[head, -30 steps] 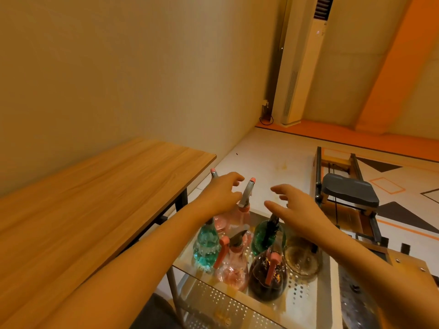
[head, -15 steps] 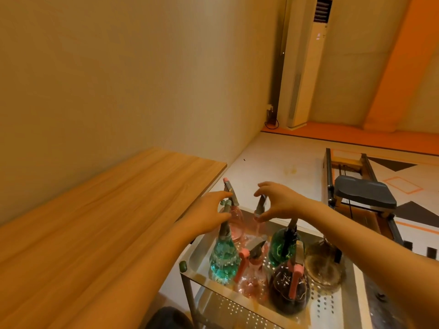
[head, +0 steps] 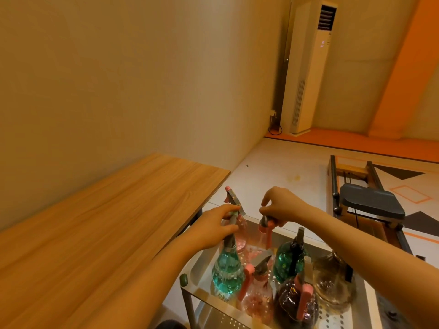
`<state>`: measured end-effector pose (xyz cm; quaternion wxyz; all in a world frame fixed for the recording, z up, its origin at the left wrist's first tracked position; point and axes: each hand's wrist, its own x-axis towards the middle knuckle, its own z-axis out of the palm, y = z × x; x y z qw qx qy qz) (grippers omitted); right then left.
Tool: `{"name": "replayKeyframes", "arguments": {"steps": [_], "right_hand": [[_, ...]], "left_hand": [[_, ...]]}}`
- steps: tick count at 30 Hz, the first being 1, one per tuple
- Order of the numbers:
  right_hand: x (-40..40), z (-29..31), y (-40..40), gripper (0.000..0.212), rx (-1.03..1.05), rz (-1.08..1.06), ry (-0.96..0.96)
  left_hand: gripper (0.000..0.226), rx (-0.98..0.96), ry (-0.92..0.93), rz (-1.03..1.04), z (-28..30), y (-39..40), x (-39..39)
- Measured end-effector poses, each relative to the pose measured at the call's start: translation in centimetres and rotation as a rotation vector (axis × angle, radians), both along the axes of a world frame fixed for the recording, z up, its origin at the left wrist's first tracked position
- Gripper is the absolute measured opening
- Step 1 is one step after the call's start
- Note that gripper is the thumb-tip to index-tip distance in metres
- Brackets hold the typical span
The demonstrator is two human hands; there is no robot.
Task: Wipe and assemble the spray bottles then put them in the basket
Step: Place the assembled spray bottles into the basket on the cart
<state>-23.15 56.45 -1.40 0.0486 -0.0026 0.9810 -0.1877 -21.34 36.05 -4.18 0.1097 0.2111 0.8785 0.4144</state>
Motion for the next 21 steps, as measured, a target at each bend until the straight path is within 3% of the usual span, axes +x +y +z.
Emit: {"name": "replayKeyframes", "arguments": {"steps": [6, 11, 13, 15, 16, 18, 21], "right_hand": [[0.0, -1.4, -0.7, 0.017, -0.311, -0.155, -0.103], [0.3, -1.3, -1.1, 0.027, -0.429, -0.217, -0.143], [0.5, -1.0, -1.1, 0.039, -0.334, -0.218, -0.193], [0.3, -0.9, -0.8, 0.050, -0.006, -0.175, -0.046], [0.3, -0.7, -0.6, 0.046, 0.114, -0.136, 0.088], [0.5, 0.1, -0.8, 0.029, 0.118, 0.041, 0.289], [1.0, 1.8, -2.2, 0.030, 0.102, 0.403, 0.341]], "left_hand": [[0.053, 0.036, -0.021, 0.001, -0.3, -0.2, -0.2], [0.054, 0.066, -0.058, 0.001, -0.5, -0.2, -0.5], [0.055, 0.074, -0.072, -0.003, -0.5, -0.2, -0.6], [0.056, 0.074, -0.086, -0.003, -0.5, -0.3, -0.7], [0.057, 0.081, -0.100, -0.007, -0.5, -0.4, -0.7], [0.058, 0.147, -0.160, -0.012, -0.4, -0.7, -0.5], [0.049, 0.281, -0.163, 0.107, -0.4, -1.4, -0.5]]}}
